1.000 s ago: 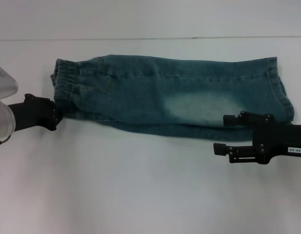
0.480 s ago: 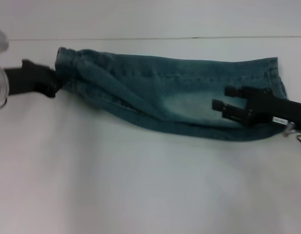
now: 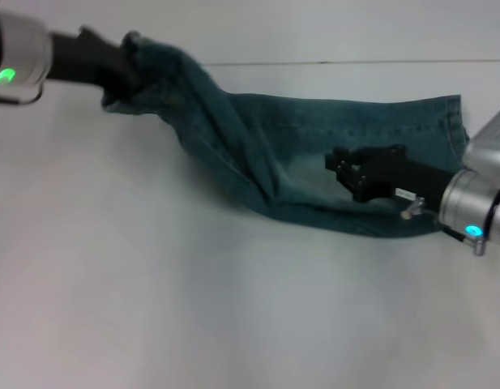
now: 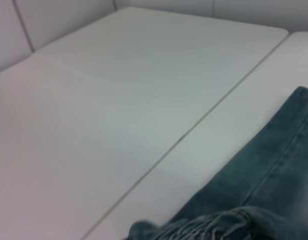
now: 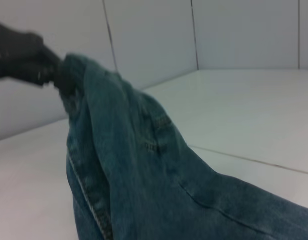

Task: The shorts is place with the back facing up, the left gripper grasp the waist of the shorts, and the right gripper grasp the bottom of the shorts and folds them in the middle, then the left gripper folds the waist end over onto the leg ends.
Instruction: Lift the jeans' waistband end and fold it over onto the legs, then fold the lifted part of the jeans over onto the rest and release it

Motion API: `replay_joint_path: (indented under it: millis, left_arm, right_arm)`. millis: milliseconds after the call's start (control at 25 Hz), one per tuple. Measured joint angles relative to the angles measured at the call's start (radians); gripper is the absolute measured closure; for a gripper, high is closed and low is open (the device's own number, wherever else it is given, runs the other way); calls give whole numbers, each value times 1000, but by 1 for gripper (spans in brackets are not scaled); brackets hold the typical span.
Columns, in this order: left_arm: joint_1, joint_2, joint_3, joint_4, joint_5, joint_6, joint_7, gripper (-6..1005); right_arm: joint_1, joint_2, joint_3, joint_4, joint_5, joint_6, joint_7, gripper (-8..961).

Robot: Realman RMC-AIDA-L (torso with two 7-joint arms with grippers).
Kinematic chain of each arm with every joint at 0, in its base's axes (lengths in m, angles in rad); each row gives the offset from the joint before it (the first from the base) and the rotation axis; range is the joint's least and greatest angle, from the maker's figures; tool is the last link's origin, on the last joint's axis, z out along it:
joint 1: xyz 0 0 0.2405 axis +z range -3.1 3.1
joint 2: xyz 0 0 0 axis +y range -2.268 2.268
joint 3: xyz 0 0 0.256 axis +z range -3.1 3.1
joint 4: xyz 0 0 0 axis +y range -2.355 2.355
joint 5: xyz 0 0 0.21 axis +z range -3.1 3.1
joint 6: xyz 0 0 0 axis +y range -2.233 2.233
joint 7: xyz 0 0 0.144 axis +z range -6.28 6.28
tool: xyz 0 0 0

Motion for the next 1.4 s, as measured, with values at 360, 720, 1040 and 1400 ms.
replay_joint_path:
  millis: [360,720,1040,1400]
  left_arm:
    - [-201,-4,79,59,86,103,-172,920]
    - [-346,-22,149,76,91,146,-291,925]
    - [-362,-40,252,67,101,135,-321,923]
    - [-357,-49,363,17,93,37,-329,921]
  right_arm:
    - [73,8,5,142,85,137,-139,879]
    - [165,10,3,214,91,180,-190,955]
    - [172,4,-17,249,79,152,-195,954]
    - [-248,-22,-17,-81,79,-198,-134,955]
